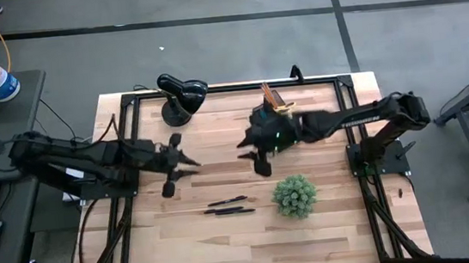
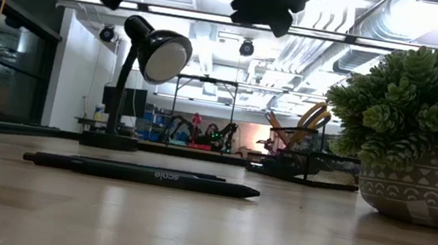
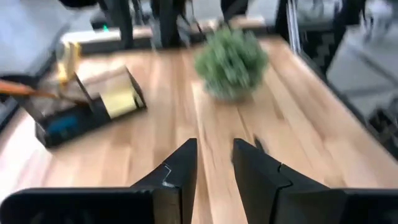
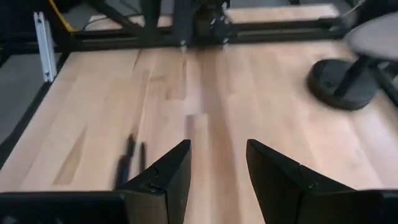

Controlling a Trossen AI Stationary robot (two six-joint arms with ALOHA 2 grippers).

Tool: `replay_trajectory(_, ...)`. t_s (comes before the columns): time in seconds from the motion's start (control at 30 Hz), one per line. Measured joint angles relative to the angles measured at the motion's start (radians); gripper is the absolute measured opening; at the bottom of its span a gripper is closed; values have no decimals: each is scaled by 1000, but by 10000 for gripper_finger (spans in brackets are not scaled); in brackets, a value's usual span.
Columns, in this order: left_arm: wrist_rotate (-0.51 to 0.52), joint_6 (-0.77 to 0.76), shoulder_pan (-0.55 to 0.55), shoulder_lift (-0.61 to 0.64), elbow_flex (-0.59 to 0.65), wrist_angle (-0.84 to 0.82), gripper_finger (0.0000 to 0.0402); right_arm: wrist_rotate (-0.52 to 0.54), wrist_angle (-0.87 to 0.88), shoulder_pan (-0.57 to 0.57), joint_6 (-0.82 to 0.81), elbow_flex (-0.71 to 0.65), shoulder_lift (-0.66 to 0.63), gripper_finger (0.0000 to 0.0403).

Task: Pick and place office supplies into organizer
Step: Put the top black pen into the desk organizer

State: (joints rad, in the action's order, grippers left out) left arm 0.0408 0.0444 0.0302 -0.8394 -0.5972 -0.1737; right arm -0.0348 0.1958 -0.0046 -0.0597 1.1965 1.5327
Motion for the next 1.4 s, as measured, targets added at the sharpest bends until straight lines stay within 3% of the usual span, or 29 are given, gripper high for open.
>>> replay_trajectory(0.37,196,-56,333,-3,0,-187,92,140,-84,222,-259,-1,199,151)
replay_trajectory(0.67,363,-166,505,-3,0,-251,92,86,-43,228,-349,-1,257,133)
replay_trajectory(0.83,433,-196,553,-3,0,-249,92,63,35,191,-330,-1,271,129)
replay_trajectory(1.0,489,-210,552,-3,0,-248,92,-85,47,153,-312,-1,325,130)
replay_trajectory(1.27,566,-210,552,-10,0,-247,92,-131,34,120,-151,-1,355,129)
replay_trajectory(1.4,634,-239,552,-10,0,-248,92,-224,43,94,-77,0,359,130)
